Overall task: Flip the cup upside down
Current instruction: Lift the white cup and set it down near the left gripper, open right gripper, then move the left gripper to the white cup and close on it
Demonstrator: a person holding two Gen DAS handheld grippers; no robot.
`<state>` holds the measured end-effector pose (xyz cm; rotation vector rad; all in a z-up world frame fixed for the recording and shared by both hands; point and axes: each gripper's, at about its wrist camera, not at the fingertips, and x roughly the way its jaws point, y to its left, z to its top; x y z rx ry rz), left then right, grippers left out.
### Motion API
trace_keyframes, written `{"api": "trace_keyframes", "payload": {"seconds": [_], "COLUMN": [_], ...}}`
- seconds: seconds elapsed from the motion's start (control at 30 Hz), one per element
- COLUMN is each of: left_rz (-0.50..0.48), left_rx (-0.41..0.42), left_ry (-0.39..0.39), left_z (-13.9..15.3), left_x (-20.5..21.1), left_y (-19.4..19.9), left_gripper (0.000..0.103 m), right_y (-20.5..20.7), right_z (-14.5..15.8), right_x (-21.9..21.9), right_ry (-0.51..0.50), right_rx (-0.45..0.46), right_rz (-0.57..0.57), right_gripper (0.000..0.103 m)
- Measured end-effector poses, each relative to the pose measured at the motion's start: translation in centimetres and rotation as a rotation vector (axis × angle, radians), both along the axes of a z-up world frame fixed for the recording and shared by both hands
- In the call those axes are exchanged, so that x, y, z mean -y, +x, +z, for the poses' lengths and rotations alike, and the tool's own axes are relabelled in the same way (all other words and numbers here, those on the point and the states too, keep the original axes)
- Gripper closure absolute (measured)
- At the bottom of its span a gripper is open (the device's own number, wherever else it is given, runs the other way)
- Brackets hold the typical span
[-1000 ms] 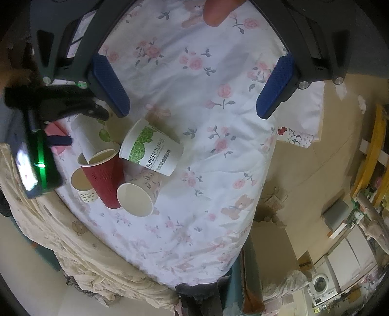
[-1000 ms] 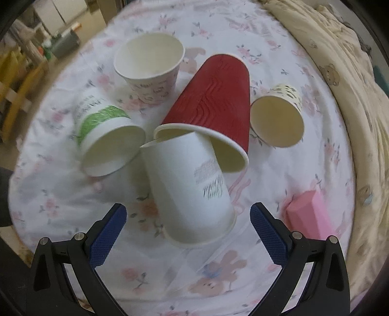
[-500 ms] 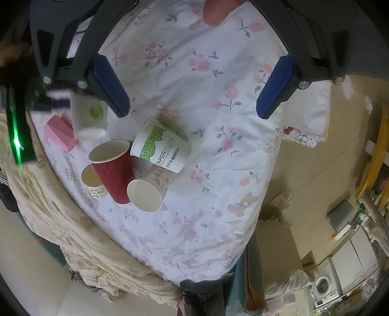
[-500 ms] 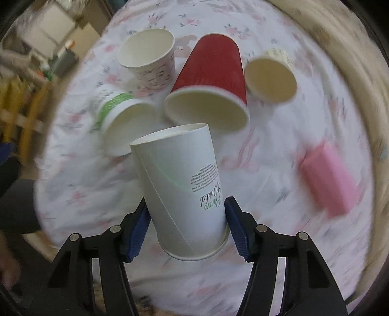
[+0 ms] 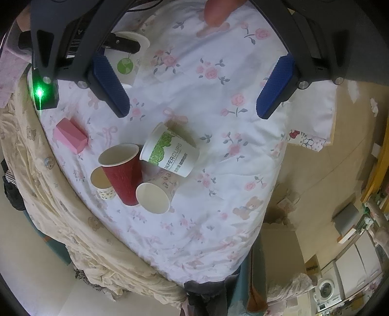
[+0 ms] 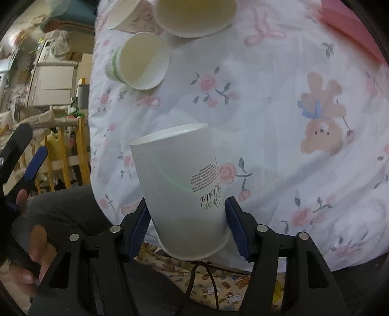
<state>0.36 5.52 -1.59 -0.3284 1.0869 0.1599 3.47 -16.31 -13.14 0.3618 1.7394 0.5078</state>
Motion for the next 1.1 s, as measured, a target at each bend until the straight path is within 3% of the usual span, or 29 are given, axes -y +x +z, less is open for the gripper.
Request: {"api": "trace_keyframes", "payload": {"seconds": [0.17,0.43,0.6,0.73,0.9,1.1], "left_rz": [-0.002,-0.028,-0.043,-0.042,-0.036,-0.062], "left_rx": [-0.004,0.0,0.011,0.05,0.055,0.068], "left_ry": [0.006,-0.007,0.014,0.056,0.058,0.086], "left_z": [-0.1,0.2,0.4,1.2,1.2,1.1], "left_x": [0.0,0.9,1.4,1.6,1.4,1.8], "left_y": [-0.1,-0.1,-0.4,-0.6,-0.6,-0.6], "left_gripper": [0.0,0.0,0.0,0.0,0.0,0.0], "right_y": [0.3,0.3,0.5,0.3,0.0,-0.4], "right_z": [0.1,2.6,6.3,8.6,9.4,10.1], "right_x": [-0.1,0.4,2.0,4.2,7.1,7.3], "right_ry": [-0.019,-0.013,-0.014,-0.058,-0.039,-0.092], "right_rx": [0.004,0.058,0.239,0.441,0.548,0.653], "right_rz": [-0.012,0.007,-0.001,-0.033,-0.157,-0.18], "right_gripper": [0.018,0.017,0.011,0.011,0.011,0.011]}}
